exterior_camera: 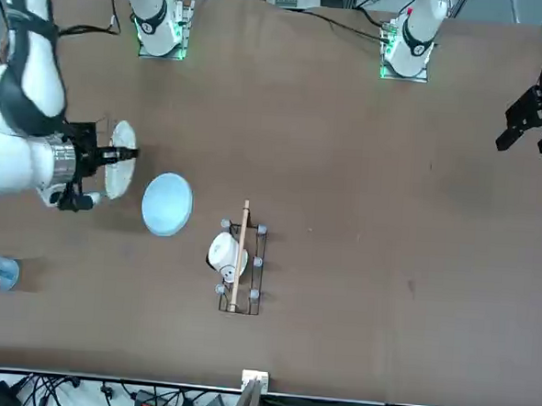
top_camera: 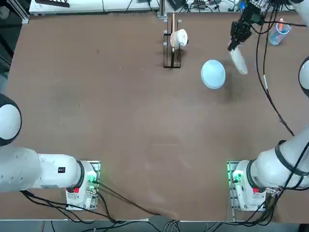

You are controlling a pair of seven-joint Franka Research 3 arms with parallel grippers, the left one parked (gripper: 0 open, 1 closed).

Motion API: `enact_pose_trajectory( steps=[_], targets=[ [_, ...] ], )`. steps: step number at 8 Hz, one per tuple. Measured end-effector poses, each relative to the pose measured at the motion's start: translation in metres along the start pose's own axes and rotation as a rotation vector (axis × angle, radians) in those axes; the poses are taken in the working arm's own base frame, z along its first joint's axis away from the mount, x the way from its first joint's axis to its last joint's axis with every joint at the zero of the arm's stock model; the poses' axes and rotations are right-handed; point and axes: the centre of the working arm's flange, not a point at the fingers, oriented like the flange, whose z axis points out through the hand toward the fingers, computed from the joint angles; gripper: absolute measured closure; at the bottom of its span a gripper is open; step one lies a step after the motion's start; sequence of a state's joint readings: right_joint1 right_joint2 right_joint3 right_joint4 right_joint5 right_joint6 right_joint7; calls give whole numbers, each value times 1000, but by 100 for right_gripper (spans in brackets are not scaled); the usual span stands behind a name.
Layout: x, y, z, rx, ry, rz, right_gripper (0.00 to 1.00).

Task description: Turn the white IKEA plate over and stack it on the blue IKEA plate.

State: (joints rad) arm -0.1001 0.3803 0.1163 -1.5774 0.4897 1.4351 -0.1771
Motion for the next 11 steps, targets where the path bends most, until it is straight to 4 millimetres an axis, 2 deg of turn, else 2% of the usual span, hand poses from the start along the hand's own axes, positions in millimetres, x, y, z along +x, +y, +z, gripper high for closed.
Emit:
enact_pose_trajectory(
  steps=[2,4,8,9,11],
  targets=[
    [5,16,12,226,13,-189,98],
    [13,37,37,392,51,-405,98],
    [46,106,120,724,186,-812,98],
    [46,120,130,790,218,-874,98],
    [38,147,127,856,277,-938,98]
  ],
)
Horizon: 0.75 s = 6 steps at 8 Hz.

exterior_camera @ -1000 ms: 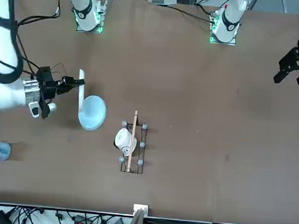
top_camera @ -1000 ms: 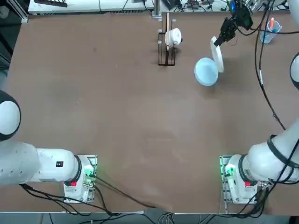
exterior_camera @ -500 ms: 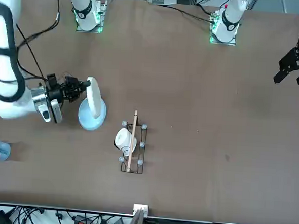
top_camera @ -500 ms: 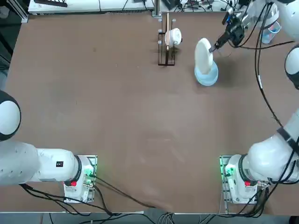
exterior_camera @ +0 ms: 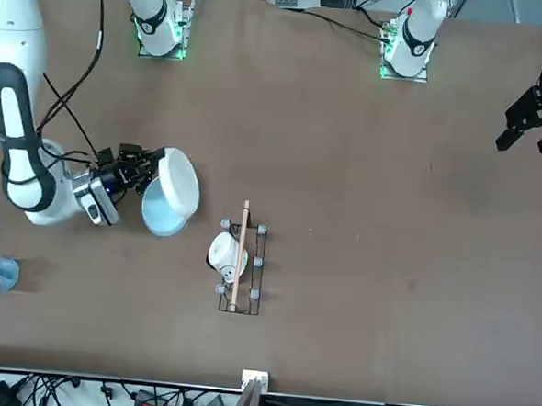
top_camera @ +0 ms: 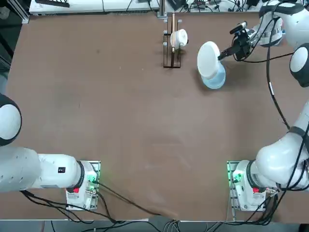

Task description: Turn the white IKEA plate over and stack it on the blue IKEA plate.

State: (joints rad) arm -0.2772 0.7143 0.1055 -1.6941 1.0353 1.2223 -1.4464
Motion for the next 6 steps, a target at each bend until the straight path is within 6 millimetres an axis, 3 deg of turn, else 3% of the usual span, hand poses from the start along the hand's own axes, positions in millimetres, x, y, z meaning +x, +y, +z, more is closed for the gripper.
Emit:
enact_pose_trajectory(
  steps=[2,6],
  targets=[
    [-18,11,-7,28,33,-72,98],
    [-42,44,2,83,84,-127,98]
  ],
)
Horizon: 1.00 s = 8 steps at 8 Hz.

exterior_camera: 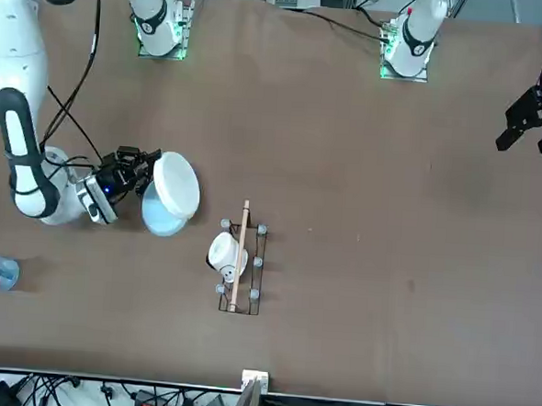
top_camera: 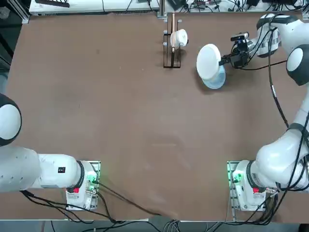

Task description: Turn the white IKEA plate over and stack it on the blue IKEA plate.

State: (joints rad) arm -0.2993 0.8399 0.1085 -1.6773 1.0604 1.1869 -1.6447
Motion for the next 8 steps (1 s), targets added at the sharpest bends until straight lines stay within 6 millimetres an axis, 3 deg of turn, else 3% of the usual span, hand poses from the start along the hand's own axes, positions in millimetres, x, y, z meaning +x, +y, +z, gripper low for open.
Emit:
enact_pose_trajectory(
  steps=[5,8],
  targets=[
    [-42,27,0,30,9,-22,98],
    [-39,22,-25,-15,-43,-31,97]
  ],
)
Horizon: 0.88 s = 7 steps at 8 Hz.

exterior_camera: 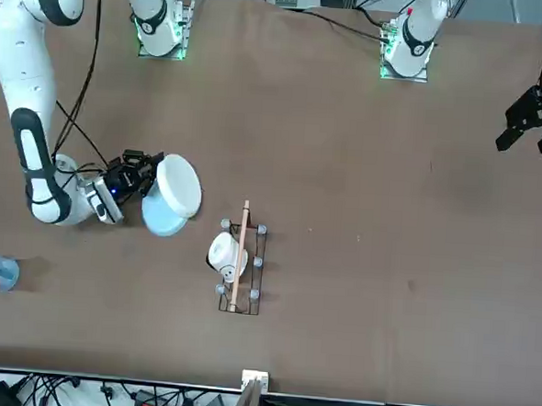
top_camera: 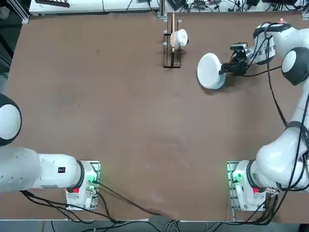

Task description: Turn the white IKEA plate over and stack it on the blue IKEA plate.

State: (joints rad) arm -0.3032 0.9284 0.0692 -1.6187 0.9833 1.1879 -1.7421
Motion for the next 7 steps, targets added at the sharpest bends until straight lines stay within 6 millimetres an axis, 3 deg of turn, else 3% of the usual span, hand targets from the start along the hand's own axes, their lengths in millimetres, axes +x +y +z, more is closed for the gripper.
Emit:
enact_pose_trajectory(
  steps=[7],
  targets=[
    [-4,7,-41,-64,-56,-16,87]
  ],
)
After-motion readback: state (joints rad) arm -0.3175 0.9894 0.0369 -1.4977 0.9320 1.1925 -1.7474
